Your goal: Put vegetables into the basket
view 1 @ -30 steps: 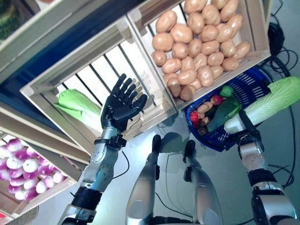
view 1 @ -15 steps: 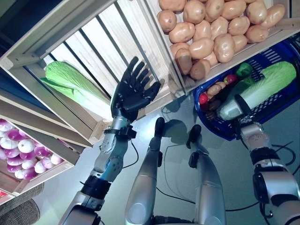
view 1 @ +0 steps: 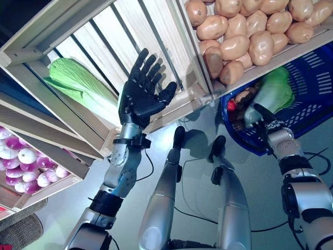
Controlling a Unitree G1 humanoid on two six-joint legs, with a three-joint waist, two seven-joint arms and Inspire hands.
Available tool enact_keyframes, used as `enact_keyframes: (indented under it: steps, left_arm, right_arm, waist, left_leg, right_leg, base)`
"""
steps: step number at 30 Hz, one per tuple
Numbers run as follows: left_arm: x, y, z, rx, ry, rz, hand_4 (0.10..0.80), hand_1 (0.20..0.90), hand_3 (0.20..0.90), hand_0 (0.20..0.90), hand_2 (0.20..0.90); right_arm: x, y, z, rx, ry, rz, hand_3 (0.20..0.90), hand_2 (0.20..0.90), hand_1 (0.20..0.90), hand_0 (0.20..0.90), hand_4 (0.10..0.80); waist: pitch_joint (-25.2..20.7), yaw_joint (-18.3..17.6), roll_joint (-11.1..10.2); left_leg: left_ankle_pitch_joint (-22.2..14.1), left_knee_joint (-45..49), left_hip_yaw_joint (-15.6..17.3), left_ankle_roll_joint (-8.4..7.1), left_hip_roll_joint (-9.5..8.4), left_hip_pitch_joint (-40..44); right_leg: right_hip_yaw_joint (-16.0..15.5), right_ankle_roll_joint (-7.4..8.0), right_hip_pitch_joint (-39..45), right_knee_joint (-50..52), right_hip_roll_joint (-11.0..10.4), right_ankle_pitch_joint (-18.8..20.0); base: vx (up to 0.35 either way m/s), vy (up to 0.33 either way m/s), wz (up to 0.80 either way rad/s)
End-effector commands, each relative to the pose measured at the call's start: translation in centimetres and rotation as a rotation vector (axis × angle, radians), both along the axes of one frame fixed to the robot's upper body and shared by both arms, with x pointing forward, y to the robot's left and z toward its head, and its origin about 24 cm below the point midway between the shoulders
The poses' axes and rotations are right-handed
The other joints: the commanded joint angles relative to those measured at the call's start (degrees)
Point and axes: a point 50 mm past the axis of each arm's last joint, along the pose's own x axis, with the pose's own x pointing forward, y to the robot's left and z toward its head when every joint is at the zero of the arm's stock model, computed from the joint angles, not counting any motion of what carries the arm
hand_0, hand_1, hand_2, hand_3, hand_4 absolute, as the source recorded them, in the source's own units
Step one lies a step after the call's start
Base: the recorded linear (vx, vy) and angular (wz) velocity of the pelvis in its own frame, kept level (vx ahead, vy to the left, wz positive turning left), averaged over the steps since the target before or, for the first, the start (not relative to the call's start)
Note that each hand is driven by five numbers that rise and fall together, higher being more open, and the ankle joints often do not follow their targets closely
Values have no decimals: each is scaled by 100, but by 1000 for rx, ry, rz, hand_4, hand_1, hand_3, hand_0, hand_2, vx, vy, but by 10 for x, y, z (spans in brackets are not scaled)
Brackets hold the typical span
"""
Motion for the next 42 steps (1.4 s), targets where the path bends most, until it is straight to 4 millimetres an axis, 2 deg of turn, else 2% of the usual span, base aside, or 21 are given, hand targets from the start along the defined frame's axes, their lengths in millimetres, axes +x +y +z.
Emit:
enact_keyframes:
  steps: [1,7,11,13,15,17,21,23,27,29,31,37,40,42]
  left_arm:
    - [-27,7,66,38,-379,10,800,900,900,900,900]
    - [-33,16,85,256,-477,178,800,900,900,900,900]
    - [-28,27,91,447,-474,295,800,900,900,900,900]
    - [-23,37,88,600,-429,391,800,900,900,900,900]
    - [-18,50,84,663,-387,489,800,900,900,900,900]
    - [-14,66,78,844,-359,678,800,900,900,900,900]
    - [-9,89,72,1166,-331,926,800,900,900,900,900]
    - [-9,101,72,1266,-334,1027,800,900,900,900,900]
    - [-10,120,69,1340,-320,1138,800,900,900,900,900]
    - [-10,126,64,1389,-301,1154,800,900,900,900,900]
    - [-10,131,51,1505,-252,1152,800,900,900,900,900]
    - [-18,143,28,1649,-144,1126,800,900,900,900,900]
    - [-20,138,17,1701,-81,1045,800,900,900,900,900]
    - [-20,134,9,1698,8,923,800,900,900,900,900]
  right_arm:
    - [-14,-30,7,-109,-32,-73,900,900,900,900,800]
    - [-22,-28,-9,-185,3,-13,900,900,900,900,800]
    - [-29,-22,-24,-274,36,80,900,900,900,900,800]
    - [-35,-14,-35,-293,32,142,900,900,900,900,800]
    - [-41,-5,-47,-288,38,184,900,900,900,900,800]
    - [-48,4,-61,-288,48,222,900,900,900,900,800]
    - [-56,13,-70,-326,64,250,900,900,900,900,800]
    - [-60,16,-76,-323,71,260,900,900,900,900,800]
    - [-68,17,-85,-328,73,254,900,900,900,900,800]
    - [-69,18,-86,-324,70,247,900,900,900,900,800]
    - [-70,19,-86,-333,72,240,900,900,900,900,800]
    - [-72,10,-82,-354,71,227,900,900,900,900,800]
    - [-71,7,-78,-371,73,225,900,900,900,900,800]
    - [-71,4,-76,-379,72,221,900,900,900,900,800]
  waist:
    - [-24,9,2]
    - [-24,-66,17]
    - [-24,-129,59]
    - [-24,-188,83]
    - [-24,-232,100]
    - [-24,-265,124]
    - [-24,-279,195]
    - [-24,-285,221]
    - [-24,-261,246]
    - [-24,-259,254]
    - [-24,-253,275]
    - [-24,-194,339]
    - [-24,-158,414]
    - [-24,-123,470]
  left_leg:
    - [-165,112,88,86,-409,87]
    - [-145,-27,202,60,-367,283]
    - [-160,33,255,33,-334,316]
    - [-159,71,301,9,-309,305]
    - [-154,99,349,2,-280,291]
    - [-165,141,371,-7,-264,284]
    - [-163,210,397,-32,-234,220]
    - [-140,179,406,-48,-214,223]
    - [-110,95,429,-59,-186,206]
    - [-100,81,417,-66,-184,194]
    - [-63,29,413,-78,-175,190]
    - [-30,-3,394,-67,-187,137]
    - [-16,-14,379,-59,-210,110]
    - [-17,2,375,-59,-226,90]
  right_leg:
    - [82,90,495,-492,244,467]
    - [145,67,671,-644,273,477]
    - [156,46,717,-608,250,426]
    - [162,34,731,-609,234,397]
    - [175,26,732,-612,219,385]
    - [181,18,740,-593,199,356]
    - [154,5,698,-525,138,285]
    - [145,13,713,-524,113,263]
    - [58,16,687,-569,49,247]
    - [47,17,664,-556,41,243]
    - [30,21,642,-566,44,265]
    - [-7,31,570,-591,27,307]
    - [-34,53,539,-600,-9,330]
    - [-61,59,524,-582,-37,319]
  base:
    - [0,0,0]
    - [10,36,-14]
    - [3,54,-5]
    - [4,78,-10]
    - [2,55,-7]
    - [4,28,-7]
    - [-3,19,-7]
    - [0,0,0]
    - [-11,-28,8]
    - [-14,-22,4]
    - [-1,-11,11]
    - [-3,-3,5]
    - [5,7,7]
    - [11,14,13]
